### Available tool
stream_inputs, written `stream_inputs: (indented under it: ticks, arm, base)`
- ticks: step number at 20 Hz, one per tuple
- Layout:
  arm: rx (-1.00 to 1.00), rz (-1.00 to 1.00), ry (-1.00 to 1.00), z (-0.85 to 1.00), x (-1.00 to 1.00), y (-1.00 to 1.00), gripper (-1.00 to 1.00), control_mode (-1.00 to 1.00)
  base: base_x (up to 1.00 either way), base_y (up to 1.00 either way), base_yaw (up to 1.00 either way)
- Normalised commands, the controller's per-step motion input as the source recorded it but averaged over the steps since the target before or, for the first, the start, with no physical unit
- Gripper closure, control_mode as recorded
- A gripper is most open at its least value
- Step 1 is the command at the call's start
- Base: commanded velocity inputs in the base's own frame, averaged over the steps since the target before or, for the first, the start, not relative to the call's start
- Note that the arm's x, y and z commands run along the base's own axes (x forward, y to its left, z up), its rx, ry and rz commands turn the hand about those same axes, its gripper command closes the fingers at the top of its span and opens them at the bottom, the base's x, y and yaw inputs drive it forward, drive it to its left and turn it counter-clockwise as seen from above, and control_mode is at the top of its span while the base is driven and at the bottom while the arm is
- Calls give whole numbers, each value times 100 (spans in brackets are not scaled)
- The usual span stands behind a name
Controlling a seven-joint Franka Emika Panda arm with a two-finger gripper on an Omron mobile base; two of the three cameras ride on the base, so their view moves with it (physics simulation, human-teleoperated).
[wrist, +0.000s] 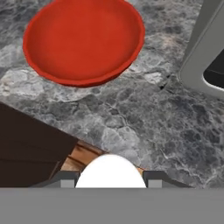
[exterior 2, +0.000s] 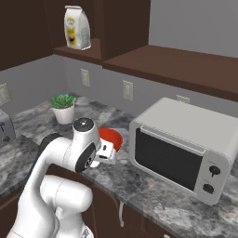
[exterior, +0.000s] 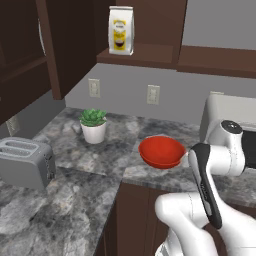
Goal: Pick the egg and butter from the fridge and place them by the bowl for mixing.
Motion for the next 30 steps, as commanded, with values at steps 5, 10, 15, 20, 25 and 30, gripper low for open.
stream_inputs:
  ticks: [5,10,15,20,25,30]
  arm:
    - [0,0,-3,-42,40,-9,100,-100]
    - [0,0,-2,-40,48,-17,100,-100]
    - [0,0,-2,-31,56,-8,100,-100]
    - [0,0,0,-48,29,0,100,-100]
    - [0,0,0,-54,18,0,100,-100]
    - [0,0,-1,-51,20,0,100,-100]
  base:
    - [0,0,0]
    - [0,0,0]
    - [0,0,0]
    - [0,0,0]
    - [0,0,0]
    - [0,0,0]
